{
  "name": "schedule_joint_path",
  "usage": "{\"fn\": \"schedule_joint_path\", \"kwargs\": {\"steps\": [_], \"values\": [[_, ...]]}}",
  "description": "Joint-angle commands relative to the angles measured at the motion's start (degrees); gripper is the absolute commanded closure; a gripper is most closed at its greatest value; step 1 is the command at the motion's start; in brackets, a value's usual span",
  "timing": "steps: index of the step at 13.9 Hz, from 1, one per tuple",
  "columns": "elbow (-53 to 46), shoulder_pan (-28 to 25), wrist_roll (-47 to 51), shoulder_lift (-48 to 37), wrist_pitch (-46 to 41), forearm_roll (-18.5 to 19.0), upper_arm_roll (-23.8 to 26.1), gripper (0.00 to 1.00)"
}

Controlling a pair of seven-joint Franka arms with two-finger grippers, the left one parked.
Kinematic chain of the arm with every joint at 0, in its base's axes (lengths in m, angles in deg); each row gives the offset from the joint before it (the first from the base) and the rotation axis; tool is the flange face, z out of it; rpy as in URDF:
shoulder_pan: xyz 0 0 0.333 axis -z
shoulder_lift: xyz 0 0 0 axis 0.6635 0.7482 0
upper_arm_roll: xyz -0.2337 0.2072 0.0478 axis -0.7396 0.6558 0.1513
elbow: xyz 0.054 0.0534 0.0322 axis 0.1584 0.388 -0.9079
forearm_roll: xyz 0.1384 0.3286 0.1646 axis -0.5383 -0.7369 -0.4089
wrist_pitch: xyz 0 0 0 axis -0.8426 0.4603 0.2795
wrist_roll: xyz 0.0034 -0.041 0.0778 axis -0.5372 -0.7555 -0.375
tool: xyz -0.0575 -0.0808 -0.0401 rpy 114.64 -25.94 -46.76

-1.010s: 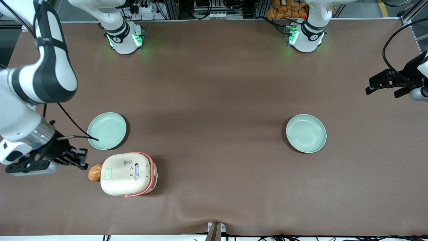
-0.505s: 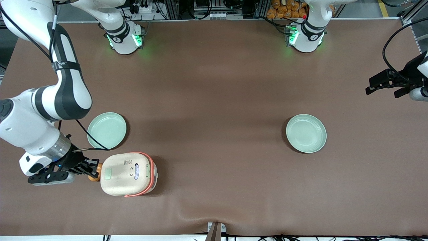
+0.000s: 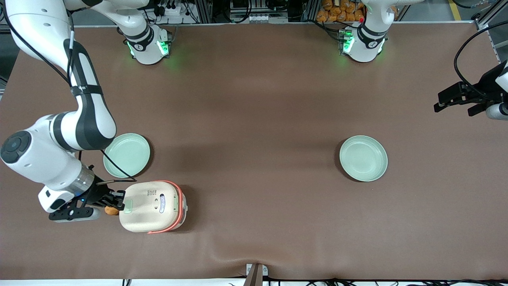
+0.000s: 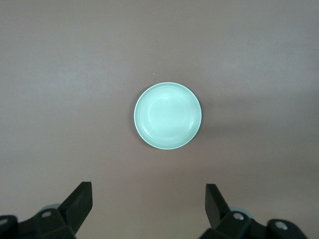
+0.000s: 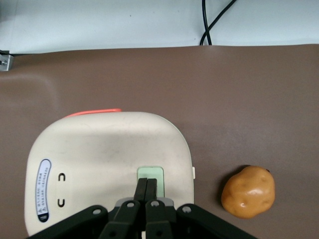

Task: Press rice cooker button with right arm
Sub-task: 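Press the rice cooker's lid button with the closed right gripper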

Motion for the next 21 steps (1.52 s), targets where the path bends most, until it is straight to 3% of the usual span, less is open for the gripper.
{"fn": "schedule_joint_path", "kwargs": {"steps": [1, 17, 19, 21], "values": [[-0.1, -0.1, -1.0, 0.8, 0.6, -0.3, -0.2, 0.98], [-0.1, -0.1, -0.9, 2.1, 2.9, -0.2, -0.2, 0.96], [-0.2, -0.1, -0.9, -0.2, 2.5, -0.3, -0.2, 0.90], [-0.2, -0.3, -0.8, -2.7, 0.2, -0.2, -0.2, 0.72]]}}
